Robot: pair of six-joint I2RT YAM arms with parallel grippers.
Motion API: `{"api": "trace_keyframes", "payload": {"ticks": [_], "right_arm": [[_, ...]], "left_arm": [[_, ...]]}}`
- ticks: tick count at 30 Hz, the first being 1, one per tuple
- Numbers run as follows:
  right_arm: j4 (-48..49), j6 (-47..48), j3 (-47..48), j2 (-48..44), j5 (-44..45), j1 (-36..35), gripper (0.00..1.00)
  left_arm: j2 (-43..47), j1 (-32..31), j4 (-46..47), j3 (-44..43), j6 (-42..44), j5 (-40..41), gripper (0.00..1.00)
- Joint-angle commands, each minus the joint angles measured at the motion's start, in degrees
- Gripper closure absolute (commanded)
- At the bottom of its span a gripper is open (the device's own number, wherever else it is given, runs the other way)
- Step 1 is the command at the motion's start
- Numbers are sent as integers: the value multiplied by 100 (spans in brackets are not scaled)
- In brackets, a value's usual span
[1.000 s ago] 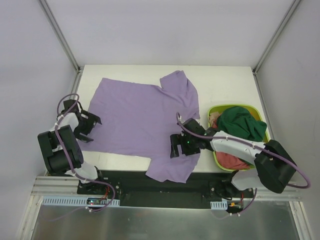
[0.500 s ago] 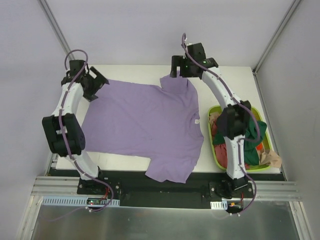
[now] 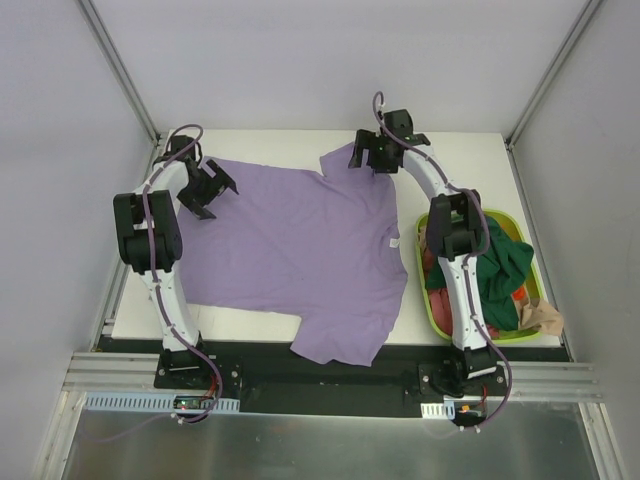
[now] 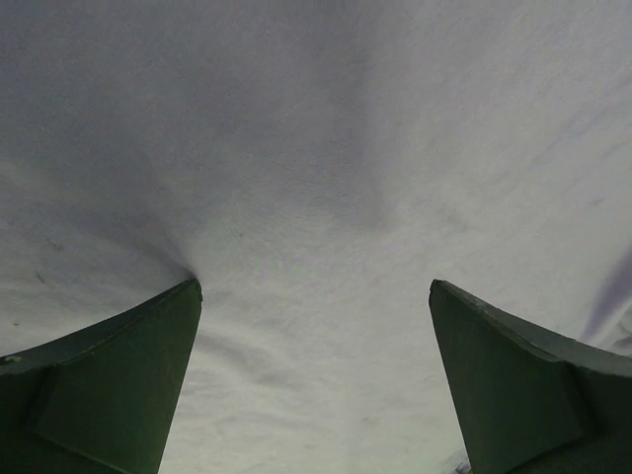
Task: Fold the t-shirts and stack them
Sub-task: Flatten out the tshirt
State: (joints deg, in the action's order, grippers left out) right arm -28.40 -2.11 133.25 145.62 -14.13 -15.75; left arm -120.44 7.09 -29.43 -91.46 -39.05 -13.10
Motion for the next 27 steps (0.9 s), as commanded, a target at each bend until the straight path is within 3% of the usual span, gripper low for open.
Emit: {"api": "trace_keyframes", "payload": {"ticks": [1, 9, 15, 27], "right_arm": [[46, -184, 157, 212, 244, -60, 4], [-139, -976, 140, 370, 349, 265, 4], [-298, -1344, 140, 353, 991, 432, 4], [685, -1757, 878, 985, 25, 581, 4]], "left_arm": [[21, -24, -63, -135, 143, 159, 1], [82, 3, -72, 66, 90, 317, 1], [197, 117, -89, 251, 90, 379, 1], [12, 117, -72, 67, 169, -26, 1]]}}
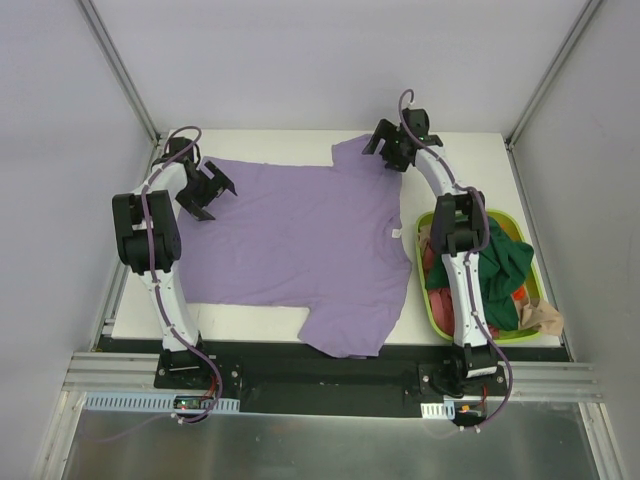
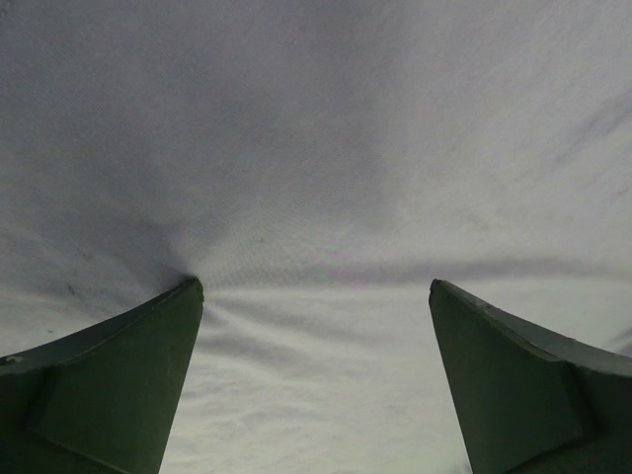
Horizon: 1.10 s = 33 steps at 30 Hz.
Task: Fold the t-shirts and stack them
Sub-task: Flatten out the tshirt
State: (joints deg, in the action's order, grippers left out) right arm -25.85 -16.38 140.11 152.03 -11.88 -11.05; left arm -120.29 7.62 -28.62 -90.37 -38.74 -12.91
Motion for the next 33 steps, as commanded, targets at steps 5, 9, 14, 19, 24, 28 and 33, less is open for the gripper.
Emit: {"api": "trace_keyframes", "payload": {"ticks": [5, 9, 14, 19, 24, 28, 33], "right_arm": [[642, -226, 482, 469, -227, 120, 4], [669, 55, 491, 267, -288, 112, 4], [169, 871, 149, -821, -393, 120, 4], [-588, 1829, -807, -2411, -175, 24, 4], [-571, 2218, -3362, -4423, 158, -388, 4], [332, 2131, -6121, -6260, 1151, -1152, 4], [1081, 1648, -8146, -7826, 1329, -1759, 4]], "left_arm": [[-30, 65, -153, -270, 156, 16, 1], [93, 73, -161, -499, 209, 16, 1], [821, 73, -424, -658, 428, 95, 1], [2524, 231, -890, 541, 447, 903, 1], [4370, 959, -952, 2959, -281, 1000, 1], [5216, 1286, -1057, 4385, -651, 1264, 1], [5910, 1541, -1242, 5142, -924, 1694, 8]]}}
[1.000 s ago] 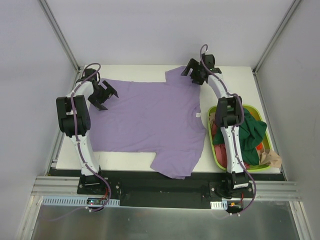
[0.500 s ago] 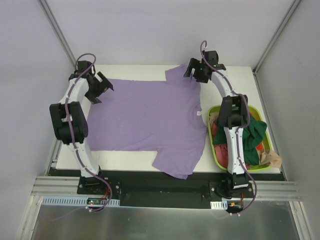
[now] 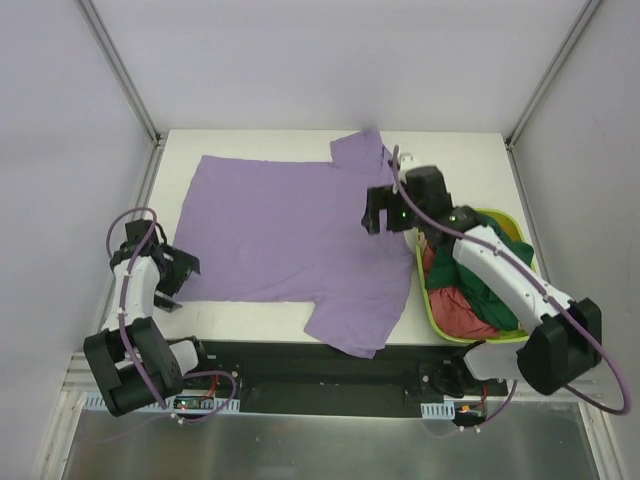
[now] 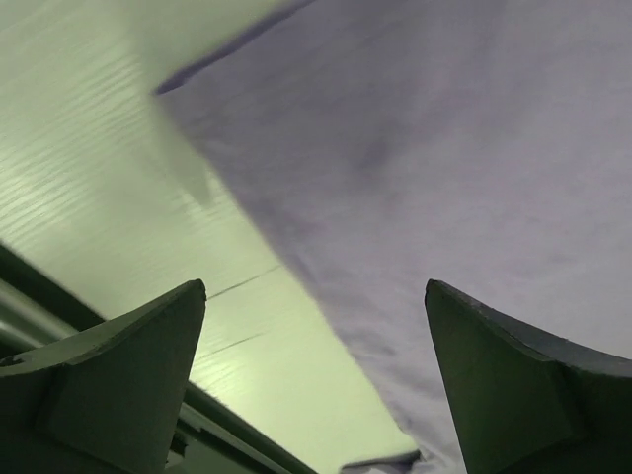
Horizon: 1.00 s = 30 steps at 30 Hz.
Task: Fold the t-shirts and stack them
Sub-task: Flatten out the tshirt, then grap the side of the flattened tshirt closest away from the robot with both arms
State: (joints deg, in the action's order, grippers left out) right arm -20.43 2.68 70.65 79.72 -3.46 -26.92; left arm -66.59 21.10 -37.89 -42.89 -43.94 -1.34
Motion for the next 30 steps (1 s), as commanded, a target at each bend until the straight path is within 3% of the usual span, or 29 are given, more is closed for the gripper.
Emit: {"api": "trace_keyframes", "payload": {"ticks": [1, 5, 10, 17, 23, 26, 30], "right_arm": [[548, -259, -1403, -868, 487, -295, 4], [504, -461, -1975, -1432, 417, -682, 4], [575, -628, -2363, -1758, 443, -1061, 4], [39, -610, -2363, -1846, 646, -1184, 4], [-286, -374, -2565, -1855, 725, -1640, 4], [-505, -312, -2600, -1855, 619, -2167, 1], [-787, -30, -2662, -1934, 908, -3159, 1]], "left_arm": [[707, 201, -298, 509, -509, 504, 12], [779, 210, -263, 738, -633, 582, 25], [191, 228, 71, 818, -633, 161, 43], [-425, 245, 159, 748, -739, 468, 51], [-961, 245, 404, 677, -598, 539, 87], [-1198, 245, 519, 598, -519, 398, 100], [-1269, 245, 747, 545, -335, 258, 100]]}}
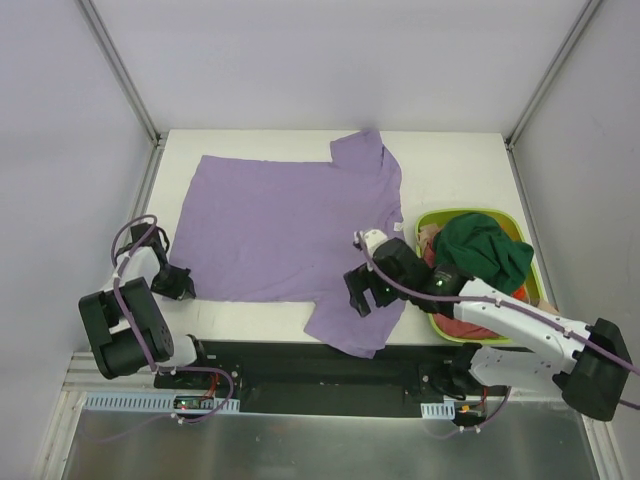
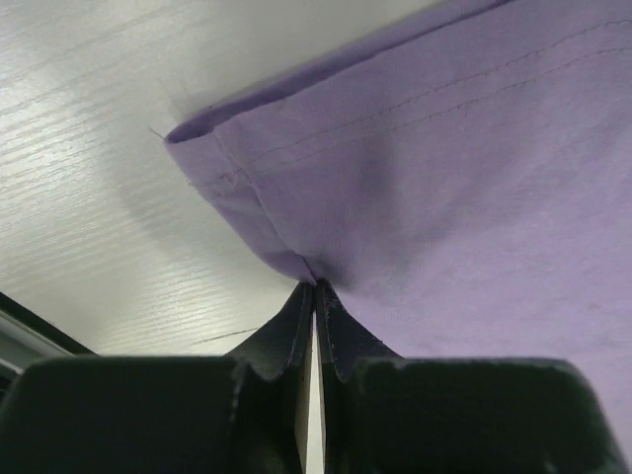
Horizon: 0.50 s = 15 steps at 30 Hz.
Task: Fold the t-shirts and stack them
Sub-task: Grap the side of the flattened tshirt closest away from the robot with both arms
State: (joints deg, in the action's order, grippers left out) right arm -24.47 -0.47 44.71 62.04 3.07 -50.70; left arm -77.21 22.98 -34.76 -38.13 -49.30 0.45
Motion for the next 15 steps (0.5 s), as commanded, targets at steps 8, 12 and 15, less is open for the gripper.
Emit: {"api": "trace_keyframes", "payload": {"ticks": [8, 12, 15], "right_arm": [[-524, -602, -129, 580, 782, -2312, 22], [-568, -884, -173, 1072, 1081, -2638, 32], [-620, -972, -156, 1327, 1414, -2673, 41]], "left_arm": [[531, 57, 752, 385, 272, 122, 100], [672, 57, 752, 394, 210, 149, 100], [602, 57, 760, 376, 210, 140, 100]]}}
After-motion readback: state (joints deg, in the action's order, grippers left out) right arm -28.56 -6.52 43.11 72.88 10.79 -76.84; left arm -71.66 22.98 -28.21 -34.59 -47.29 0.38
